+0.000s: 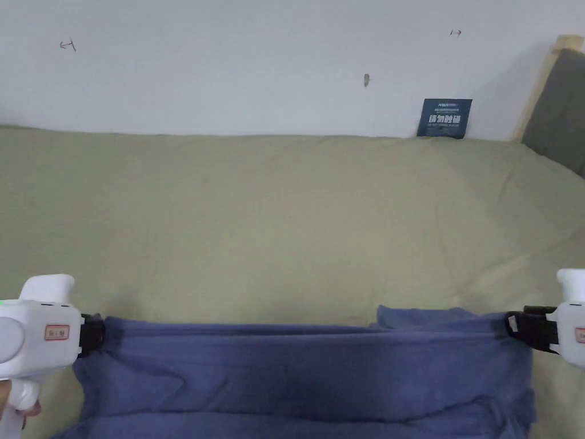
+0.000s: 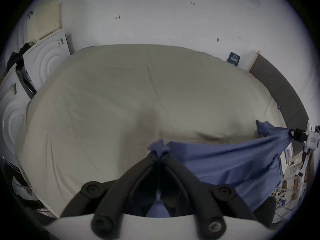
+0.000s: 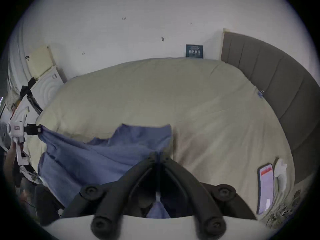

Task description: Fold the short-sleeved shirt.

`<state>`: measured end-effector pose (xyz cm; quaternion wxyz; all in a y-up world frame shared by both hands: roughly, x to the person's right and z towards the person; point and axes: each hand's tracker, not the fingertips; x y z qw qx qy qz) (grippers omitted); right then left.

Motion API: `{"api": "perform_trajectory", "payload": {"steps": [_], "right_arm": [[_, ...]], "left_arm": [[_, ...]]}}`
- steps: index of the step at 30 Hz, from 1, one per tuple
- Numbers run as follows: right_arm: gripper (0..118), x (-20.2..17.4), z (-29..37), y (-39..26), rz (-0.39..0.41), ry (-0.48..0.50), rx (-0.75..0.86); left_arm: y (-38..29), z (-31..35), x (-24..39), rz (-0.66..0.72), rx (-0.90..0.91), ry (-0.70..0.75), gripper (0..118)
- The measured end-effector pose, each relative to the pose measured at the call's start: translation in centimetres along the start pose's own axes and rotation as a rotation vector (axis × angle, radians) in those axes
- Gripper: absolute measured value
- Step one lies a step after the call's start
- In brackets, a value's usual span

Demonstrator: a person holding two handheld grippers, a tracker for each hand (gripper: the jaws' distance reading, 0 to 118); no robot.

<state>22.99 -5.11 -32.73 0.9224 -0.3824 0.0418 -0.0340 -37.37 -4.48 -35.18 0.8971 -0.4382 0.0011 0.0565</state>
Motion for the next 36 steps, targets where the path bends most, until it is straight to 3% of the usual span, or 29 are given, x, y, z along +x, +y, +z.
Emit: {"api": "perform_trajectory", "payload": {"steps": [10,18,19,20,21,22,23,24,27,28,29,30,31,32,34,36], "right_arm": [[3,-1.3,9.5,-9.3,0.059,-0.005,0.025],[4,-0.5,7.6,-15.2,0.033,0.008,-0.128],[20,-0.4,6.9,-15.5,0.034,0.0,-0.155],[49,-0.3,6.4,-15.7,0.034,-0.015,-0.165],[71,-0.4,6.1,-15.8,0.032,-0.046,-0.182],[73,-0.2,6.1,-15.7,0.03,-0.051,-0.177],[73,-0.1,6.4,-15.5,0.014,-0.056,-0.158],[73,0.0,6.7,-15.2,-0.004,-0.062,-0.143],[73,-1.0,8.1,-13.3,0.001,-0.061,-0.082],[72,-1.5,8.5,-12.4,0.0,-0.064,-0.033],[70,-2.3,9.4,-11.7,0.0,-0.075,0.018],[66,-3.0,10.2,-10.8,-0.004,-0.085,0.099],[28,-4.3,11.3,-9.5,-0.011,-0.073,0.208],[0,-5.4,12.2,-8.6,-0.007,-0.083,0.282],[0,-9.1,14.9,-6.0,0.058,-0.143,0.494],[0,-11.8,16.6,-4.2,0.093,-0.107,0.577]], "left_arm": [[-9.7,8.8,-2.1,-0.047,0.092,-0.052,0],[-15.2,6.2,-3.8,-0.044,0.03,-0.051,3],[-15.5,5.6,-3.8,-0.039,0.006,-0.053,10],[-15.7,5.0,-3.8,-0.038,-0.036,-0.047,29],[-16.0,4.6,-4.0,-0.041,-0.059,-0.023,65],[-16.1,4.3,-4.2,-0.041,-0.065,-0.015,106],[-16.2,4.2,-4.1,-0.037,-0.06,-0.015,118],[-15.9,4.9,-4.0,-0.024,-0.034,-0.012,118],[-14.3,6.7,-3.6,0.024,0.046,-0.009,118],[-13.5,7.5,-3.1,0.023,0.081,0.004,113],[-12.7,8.4,-2.4,0.01,0.134,0.014,99],[-11.8,9.6,-1.5,-0.01,0.197,0.024,72],[-10.8,11.0,0.0,-0.018,0.276,0.048,17],[-10.1,12.0,1.1,-0.021,0.337,0.062,0],[-8.3,14.5,3.8,-0.02,0.499,0.034,0],[-7.7,16.7,6.7,-0.052,0.602,0.068,0]]}}
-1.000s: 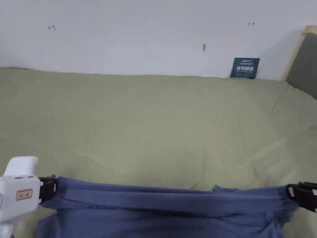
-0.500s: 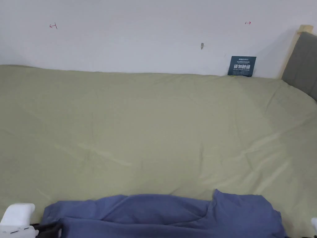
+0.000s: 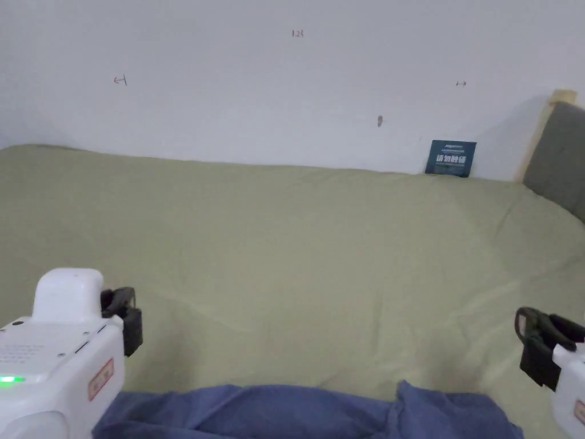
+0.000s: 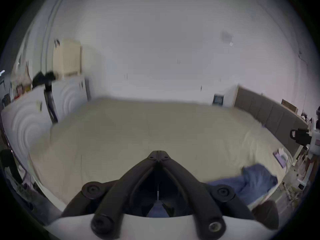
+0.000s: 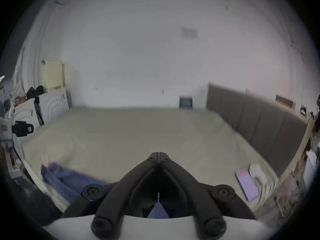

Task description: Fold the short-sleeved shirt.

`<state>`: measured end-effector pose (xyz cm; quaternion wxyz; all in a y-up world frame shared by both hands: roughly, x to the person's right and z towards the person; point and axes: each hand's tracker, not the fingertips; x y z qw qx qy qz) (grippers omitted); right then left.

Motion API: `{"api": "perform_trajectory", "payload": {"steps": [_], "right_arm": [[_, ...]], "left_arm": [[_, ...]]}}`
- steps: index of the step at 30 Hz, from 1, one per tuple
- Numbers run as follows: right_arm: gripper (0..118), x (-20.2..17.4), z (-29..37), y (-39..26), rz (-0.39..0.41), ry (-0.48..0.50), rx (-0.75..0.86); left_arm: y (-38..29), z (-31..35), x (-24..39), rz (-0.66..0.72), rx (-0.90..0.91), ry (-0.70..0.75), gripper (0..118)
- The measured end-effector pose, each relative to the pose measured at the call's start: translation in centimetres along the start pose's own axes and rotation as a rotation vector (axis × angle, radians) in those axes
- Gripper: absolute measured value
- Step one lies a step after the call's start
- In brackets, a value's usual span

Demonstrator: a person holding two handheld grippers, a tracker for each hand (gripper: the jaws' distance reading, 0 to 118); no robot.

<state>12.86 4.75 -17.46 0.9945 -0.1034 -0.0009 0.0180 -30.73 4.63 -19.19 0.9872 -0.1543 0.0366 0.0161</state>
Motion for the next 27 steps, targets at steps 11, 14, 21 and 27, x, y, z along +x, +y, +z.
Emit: {"api": "perform_trajectory", "payload": {"steps": [11,14,21,27], "right_arm": [[0,-8.9,2.9,3.2,0.017,0.001,0.204],[0,-8.9,2.7,3.6,0.012,-0.009,0.204],[0,-9.5,2.1,2.9,0.008,-0.013,0.187],[0,-10.5,1.8,0.2,0.024,0.006,0.111]], "left_arm": [[2.2,4.7,6.3,-0.087,0.266,-0.002,0],[2.1,4.8,5.7,-0.096,0.275,0.003,0],[2.2,1.3,-0.1,0.057,0.008,-0.176,0],[-4.4,-5.9,-13.1,0.327,-0.498,-0.315,0]]}}
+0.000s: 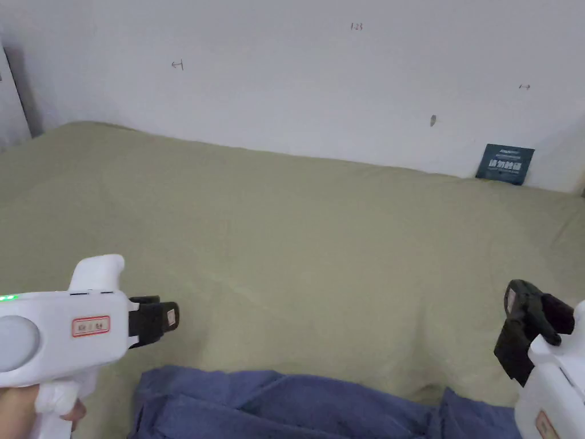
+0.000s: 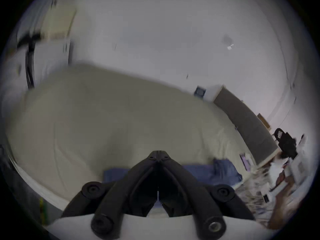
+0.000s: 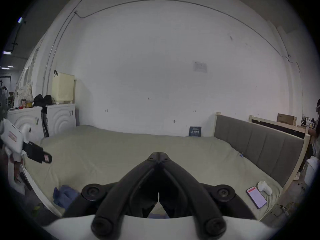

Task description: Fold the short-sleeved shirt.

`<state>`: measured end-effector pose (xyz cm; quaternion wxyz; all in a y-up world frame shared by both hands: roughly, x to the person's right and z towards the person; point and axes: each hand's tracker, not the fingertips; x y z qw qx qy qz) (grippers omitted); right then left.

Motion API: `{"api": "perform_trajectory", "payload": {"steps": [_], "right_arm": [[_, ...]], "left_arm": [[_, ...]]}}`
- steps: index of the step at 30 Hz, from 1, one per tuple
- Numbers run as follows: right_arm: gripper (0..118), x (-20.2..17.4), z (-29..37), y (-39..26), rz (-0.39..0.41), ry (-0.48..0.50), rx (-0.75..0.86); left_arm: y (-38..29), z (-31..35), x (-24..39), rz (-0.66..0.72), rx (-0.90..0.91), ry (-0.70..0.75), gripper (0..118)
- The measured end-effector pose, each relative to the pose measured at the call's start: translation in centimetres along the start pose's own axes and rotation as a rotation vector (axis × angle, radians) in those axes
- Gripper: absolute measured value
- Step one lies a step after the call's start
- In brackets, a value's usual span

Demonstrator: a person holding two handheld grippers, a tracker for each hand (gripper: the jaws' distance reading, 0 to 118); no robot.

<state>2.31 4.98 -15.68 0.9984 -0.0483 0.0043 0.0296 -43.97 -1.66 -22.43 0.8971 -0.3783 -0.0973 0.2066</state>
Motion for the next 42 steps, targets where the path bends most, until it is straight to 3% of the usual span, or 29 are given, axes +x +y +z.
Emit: {"api": "perform_trajectory", "payload": {"steps": [3,9,10,11,12,13,17,23,24,25,26,27,28,31,42], "right_arm": [[0,-0.3,-0.2,-1.5,0.01,-0.01,-0.047],[0,-0.9,-1.3,-3.1,-0.003,-0.014,-0.122],[0,-0.9,-1.4,-3.2,0.004,-0.012,-0.132],[0,-1.1,-1.5,-3.3,0.007,-0.012,-0.135],[0,-1.3,-1.5,-3.3,0.01,-0.013,-0.138],[0,-1.5,-1.6,-3.4,0.01,-0.01,-0.143],[0,-1.8,-1.9,-3.6,0.011,0.002,-0.16],[0,-1.4,-1.9,-3.7,0.025,-0.004,-0.179],[0,-1.4,-1.9,-3.7,0.022,-0.006,-0.179],[0,-1.2,-1.8,-3.7,0.014,-0.005,-0.183],[0,-0.9,-1.7,-3.7,0.006,-0.005,-0.186],[0,-0.8,-1.6,-3.6,0.005,-0.007,-0.184],[0,-0.6,-1.4,-3.6,0.004,-0.007,-0.182],[0,0.0,-0.9,-3.3,-0.002,-0.013,-0.173],[0,1.2,-0.2,-2.7,-0.035,-0.004,-0.148]], "left_arm": [[-1.5,-1.3,-6.9,0.234,-0.097,-0.006,0],[-3.2,-3.3,-11.4,0.317,-0.26,-0.209,0],[-3.5,-3.8,-11.4,0.322,-0.272,-0.216,17],[-3.7,-4.3,-11.4,0.308,-0.283,-0.241,49],[-4.0,-5.1,-11.2,0.303,-0.301,-0.265,89],[-4.2,-5.7,-11.2,0.31,-0.324,-0.273,118],[-4.8,-8.0,-11.9,0.434,-0.355,-0.355,118],[-5.4,-10.7,-10.8,0.477,-0.337,-0.444,114],[-5.4,-10.8,-10.6,0.485,-0.321,-0.438,105],[-5.5,-11.1,-10.4,0.485,-0.318,-0.437,70],[-5.5,-11.4,-10.2,0.497,-0.321,-0.402,17],[-5.6,-11.6,-9.9,0.485,-0.336,-0.338,4],[-5.8,-11.9,-9.7,0.436,-0.34,-0.246,3],[-5.5,-11.5,-10.2,0.492,-0.332,-0.32,3],[-2.6,-2.0,-13.5,0.497,-0.158,-0.2,3]]}}
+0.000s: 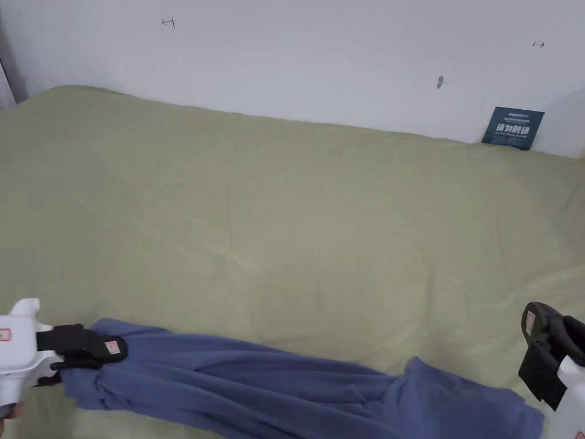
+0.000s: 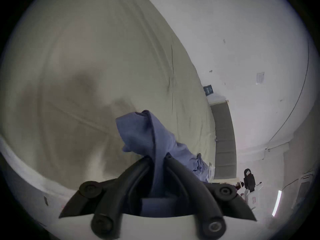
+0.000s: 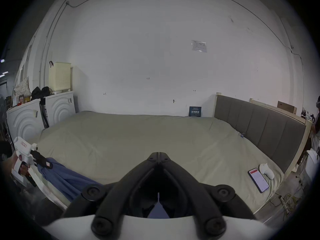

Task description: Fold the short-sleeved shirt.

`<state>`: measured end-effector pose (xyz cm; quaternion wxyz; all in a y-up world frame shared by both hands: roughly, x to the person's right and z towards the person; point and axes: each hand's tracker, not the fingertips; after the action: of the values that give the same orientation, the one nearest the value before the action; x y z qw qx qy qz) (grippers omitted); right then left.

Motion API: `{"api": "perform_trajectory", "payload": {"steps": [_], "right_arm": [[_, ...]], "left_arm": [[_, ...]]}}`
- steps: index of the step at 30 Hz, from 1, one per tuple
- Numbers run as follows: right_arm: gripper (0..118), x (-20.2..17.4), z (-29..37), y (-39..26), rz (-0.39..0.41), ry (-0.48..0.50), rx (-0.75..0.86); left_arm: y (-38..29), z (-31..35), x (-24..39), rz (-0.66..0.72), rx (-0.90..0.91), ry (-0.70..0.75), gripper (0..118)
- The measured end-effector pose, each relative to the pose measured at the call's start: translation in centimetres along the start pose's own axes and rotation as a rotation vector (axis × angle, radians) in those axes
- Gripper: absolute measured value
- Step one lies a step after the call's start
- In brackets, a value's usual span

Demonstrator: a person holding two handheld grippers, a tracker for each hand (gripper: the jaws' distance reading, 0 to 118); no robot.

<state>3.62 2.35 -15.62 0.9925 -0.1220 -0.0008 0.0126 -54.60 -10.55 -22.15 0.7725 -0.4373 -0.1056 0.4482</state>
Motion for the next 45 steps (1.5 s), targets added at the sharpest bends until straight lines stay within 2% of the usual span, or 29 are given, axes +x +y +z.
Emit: {"api": "perform_trajectory", "payload": {"steps": [4,12,16,18,23,24,26,27,28,29,30,31,34,35,36,37,38,39,43,45], "right_arm": [[0,0.3,0.3,0.1,-0.002,0.001,0.008],[0,1.0,1.3,0.0,-0.017,-0.005,0.025],[0,1.7,1.5,-0.1,-0.036,-0.005,0.029],[0,1.9,1.8,-0.2,-0.035,-0.005,0.036],[0,2.8,2.2,-0.5,-0.055,0.002,0.035],[0,2.9,2.2,-0.6,-0.058,0.005,0.033],[0,3.1,2.2,-1.0,-0.059,0.004,0.023],[0,3.3,2.3,-1.1,-0.058,0.004,0.015],[0,3.4,2.3,-1.3,-0.06,0.003,0.01],[0,3.6,2.4,-1.4,-0.063,-0.001,0.005],[0,3.8,2.4,-1.5,-0.066,-0.004,0.0],[0,4.0,2.5,-1.5,-0.068,-0.005,-0.006],[0,4.5,2.3,-1.9,-0.074,-0.015,-0.014],[0,4.6,2.1,-2.0,-0.087,-0.011,-0.021],[0,4.7,2.0,-2.1,-0.098,-0.009,-0.025],[0,4.6,1.9,-2.2,-0.104,-0.009,-0.028],[0,4.6,1.7,-2.4,-0.108,-0.007,-0.032],[0,4.5,1.5,-2.4,-0.112,-0.005,-0.035],[0,4.0,1.0,-2.6,-0.119,0.016,-0.052],[0,3.7,1.0,-2.7,-0.115,0.022,-0.058]], "left_arm": [[-0.6,1.6,2.5,-0.064,0.016,0.031,3],[-5.0,-1.6,14.4,-0.35,-0.059,0.118,3],[-8.1,-6.5,19.6,-0.472,-0.111,0.142,3],[-9.4,-9.3,21.2,-0.489,-0.162,0.136,3],[-13.4,-18.3,23.2,-0.504,-0.265,0.224,3],[-14.0,-19.7,23.3,-0.508,-0.273,0.218,4],[-15.4,-22.6,23.5,-0.558,-0.278,0.264,15],[-16.2,-23.8,23.4,-0.557,-0.283,0.272,15],[-16.6,-25.0,23.1,-0.568,-0.343,0.234,63],[-16.8,-25.8,22.6,-0.532,-0.394,0.209,105],[-17.0,-26.0,22.4,-0.521,-0.412,0.205,118],[-17.0,-24.4,22.8,-0.521,-0.373,0.182,114],[-15.6,-21.0,22.7,-0.523,-0.364,0.168,113],[-15.1,-21.4,22.8,-0.504,-0.331,0.139,109],[-14.2,-20.1,22.6,-0.471,-0.294,0.111,100],[-13.5,-19.1,22.4,-0.442,-0.269,0.089,63],[-12.7,-18.2,22.0,-0.41,-0.26,0.076,17],[-12.2,-18.0,21.2,-0.392,-0.247,0.066,0],[-12.0,-19.9,19.7,-0.384,-0.257,0.089,0],[-13.4,-22.5,19.3,-0.374,-0.327,0.065,0]]}}
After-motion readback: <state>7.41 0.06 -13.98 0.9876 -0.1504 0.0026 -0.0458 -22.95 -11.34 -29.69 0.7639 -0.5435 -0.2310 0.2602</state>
